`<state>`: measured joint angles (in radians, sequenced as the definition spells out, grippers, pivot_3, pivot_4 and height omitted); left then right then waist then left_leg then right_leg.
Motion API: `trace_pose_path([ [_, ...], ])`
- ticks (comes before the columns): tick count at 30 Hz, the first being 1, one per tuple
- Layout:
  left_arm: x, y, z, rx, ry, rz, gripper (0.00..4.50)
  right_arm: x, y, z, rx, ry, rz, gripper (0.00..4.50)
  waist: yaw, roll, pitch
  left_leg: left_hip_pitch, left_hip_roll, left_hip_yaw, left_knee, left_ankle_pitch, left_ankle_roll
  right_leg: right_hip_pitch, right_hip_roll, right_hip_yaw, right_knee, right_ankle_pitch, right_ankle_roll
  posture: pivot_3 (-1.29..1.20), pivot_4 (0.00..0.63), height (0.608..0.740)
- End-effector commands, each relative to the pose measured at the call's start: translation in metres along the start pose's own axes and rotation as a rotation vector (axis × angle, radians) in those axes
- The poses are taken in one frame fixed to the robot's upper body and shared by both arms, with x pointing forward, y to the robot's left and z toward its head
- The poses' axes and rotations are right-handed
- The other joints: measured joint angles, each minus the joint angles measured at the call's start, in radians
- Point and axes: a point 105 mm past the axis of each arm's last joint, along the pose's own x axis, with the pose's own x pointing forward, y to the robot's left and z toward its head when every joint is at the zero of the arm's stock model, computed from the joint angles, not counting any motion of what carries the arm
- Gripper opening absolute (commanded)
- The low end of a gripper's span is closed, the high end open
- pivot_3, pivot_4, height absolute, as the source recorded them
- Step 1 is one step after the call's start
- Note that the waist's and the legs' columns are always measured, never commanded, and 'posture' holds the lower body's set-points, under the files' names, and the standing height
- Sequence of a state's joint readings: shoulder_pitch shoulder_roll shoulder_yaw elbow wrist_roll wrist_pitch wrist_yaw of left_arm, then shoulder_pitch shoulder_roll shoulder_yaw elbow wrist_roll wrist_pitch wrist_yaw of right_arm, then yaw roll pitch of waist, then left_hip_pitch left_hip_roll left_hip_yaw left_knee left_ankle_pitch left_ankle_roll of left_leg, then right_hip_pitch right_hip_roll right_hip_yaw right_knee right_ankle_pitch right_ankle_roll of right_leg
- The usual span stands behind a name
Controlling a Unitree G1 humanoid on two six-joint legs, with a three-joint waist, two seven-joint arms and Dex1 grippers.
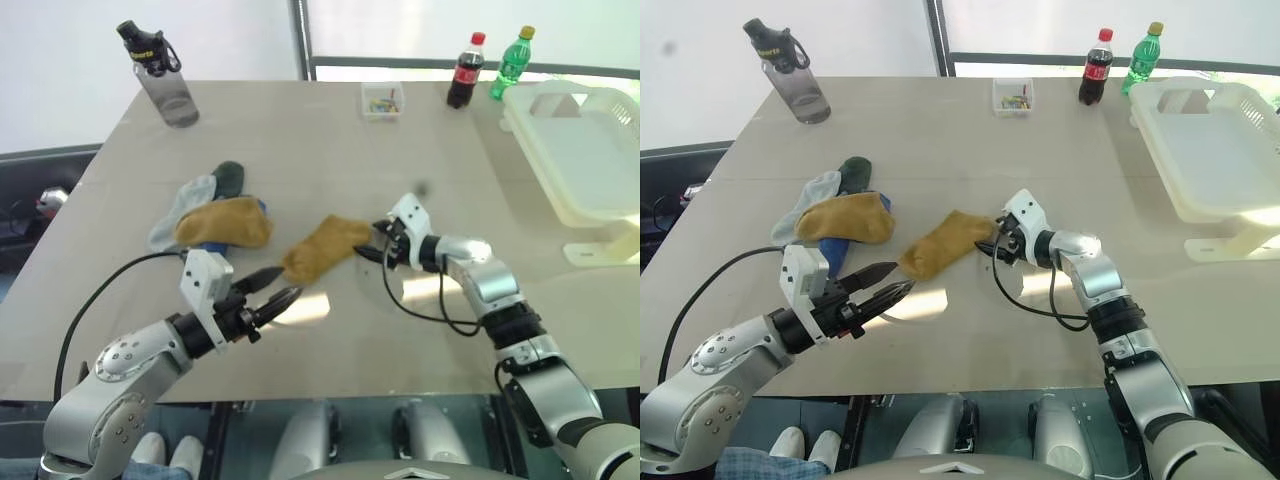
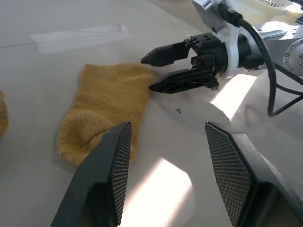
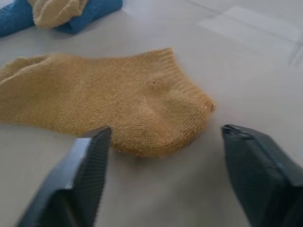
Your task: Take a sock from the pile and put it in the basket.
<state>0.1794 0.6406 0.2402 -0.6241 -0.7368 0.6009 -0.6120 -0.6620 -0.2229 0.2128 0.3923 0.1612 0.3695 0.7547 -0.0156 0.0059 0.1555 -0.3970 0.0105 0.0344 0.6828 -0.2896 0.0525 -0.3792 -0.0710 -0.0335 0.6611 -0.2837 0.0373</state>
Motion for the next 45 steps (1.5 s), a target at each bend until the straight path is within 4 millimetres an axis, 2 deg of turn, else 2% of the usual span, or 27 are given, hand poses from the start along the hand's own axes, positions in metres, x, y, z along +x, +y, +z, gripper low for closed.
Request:
trace_pose_path([
  [1,-0.002,-0.005,0.015,0.065,-0.043,-0.002,2.68,-0.001,-0.006,0.012,-0.053,-0.019,-0.01,1.86,0.0,0.0,0.0,0.0,0.0,0.0,0.0,0.0,0.0,0.0,0.0,0.0,0.0,0.0,0.0,0.0,0.15,0.74],
  [3,-0.002,-0.004,0.016,0.065,-0.043,0.0,2.68,-0.006,-0.008,0.016,-0.055,-0.028,-0.009,1.19,-0.002,0.0,0.0,0.0,0.0,0.0,0.0,0.0,0.0,0.0,0.0,0.0,0.0,0.0,0.0,0.0,0.15,0.74],
  [4,-0.002,-0.004,0.015,0.066,-0.041,0.0,2.68,-0.008,-0.009,0.017,-0.058,-0.032,-0.007,1.01,-0.002,0.0,0.0,0.0,0.0,0.0,0.0,0.0,0.0,0.0,0.0,0.0,0.0,0.0,0.0,0.0,0.15,0.74],
  [6,-0.001,-0.006,0.014,0.063,-0.036,-0.008,2.68,-0.019,-0.009,0.018,-0.052,-0.033,-0.004,0.18,0.0,0.0,0.0,0.0,0.0,0.0,0.0,0.0,0.0,0.0,0.0,0.0,0.0,0.0,0.0,0.0,0.15,0.74],
  [12,0.003,-0.009,0.011,0.056,-0.029,-0.025,2.68,-0.048,-0.006,0.009,0.065,-0.009,-0.05,0.18,0.0,0.0,0.0,0.0,0.0,0.0,-0.002,0.0,0.0,0.0,-0.001,0.0,-0.001,0.0,0.0,0.0,0.15,0.74],
  [20,0.009,-0.011,0.01,0.049,-0.018,-0.068,2.68,-0.111,0.004,-0.019,0.247,0.056,-0.177,0.18,0.004,0.0,0.0,-0.002,0.0,0.0,-0.004,0.0,0.0,-0.002,-0.002,0.0,-0.002,0.0,0.0,0.0,0.15,0.74],
  [25,0.013,-0.012,0.009,0.043,-0.012,-0.1,2.68,-0.146,0.003,-0.033,0.327,0.104,-0.286,0.18,0.003,0.0,0.0,-0.002,0.0,0.0,-0.005,0.0,0.0,-0.002,-0.002,0.0,-0.002,0.0,0.0,0.0,0.15,0.74],
  [28,0.013,-0.012,0.009,0.041,-0.009,-0.113,2.68,-0.161,0.017,-0.038,0.402,0.137,-0.274,0.18,0.006,0.0,0.0,-0.002,0.0,0.0,-0.005,0.0,0.0,-0.003,-0.002,0.0,-0.002,0.0,0.0,0.0,0.15,0.74],
  [31,0.013,-0.011,0.009,0.04,-0.006,-0.12,2.68,-0.166,0.035,-0.042,0.462,0.15,-0.258,0.18,0.005,0.0,0.0,-0.002,0.0,0.0,-0.006,0.0,0.0,-0.002,-0.002,0.0,-0.002,0.0,0.0,0.0,0.15,0.74],
  [36,0.018,-0.012,0.008,0.033,-0.008,-0.144,2.68,-0.155,0.062,-0.044,0.52,0.134,-0.217,0.18,0.003,0.0,0.0,-0.001,0.0,0.0,-0.006,0.0,0.0,-0.003,-0.002,0.0,-0.002,0.0,0.0,0.0,0.15,0.74],
  [39,0.02,-0.012,0.008,0.035,-0.008,-0.155,2.68,-0.148,0.066,-0.042,0.526,0.121,-0.218,0.18,0.004,0.0,0.0,-0.001,0.0,0.0,-0.006,0.0,0.0,-0.003,-0.002,0.0,-0.002,0.0,0.0,0.0,0.15,0.74],
  [44,0.02,-0.009,0.007,0.04,-0.006,-0.159,2.68,-0.141,0.058,-0.04,0.521,0.109,-0.236,0.18,0.004,0.0,0.0,-0.001,0.0,0.0,-0.006,0.0,0.0,-0.003,-0.001,0.0,-0.002,0.0,0.0,0.0,0.15,0.74],
  [45,0.021,-0.009,0.007,0.041,-0.006,-0.159,2.68,-0.141,0.056,-0.04,0.519,0.104,-0.242,0.7,0.005,0.0,0.0,-0.001,0.0,0.0,-0.006,0.0,0.0,-0.003,-0.001,0.0,-0.002,0.0,0.0,0.0,0.15,0.74],
])
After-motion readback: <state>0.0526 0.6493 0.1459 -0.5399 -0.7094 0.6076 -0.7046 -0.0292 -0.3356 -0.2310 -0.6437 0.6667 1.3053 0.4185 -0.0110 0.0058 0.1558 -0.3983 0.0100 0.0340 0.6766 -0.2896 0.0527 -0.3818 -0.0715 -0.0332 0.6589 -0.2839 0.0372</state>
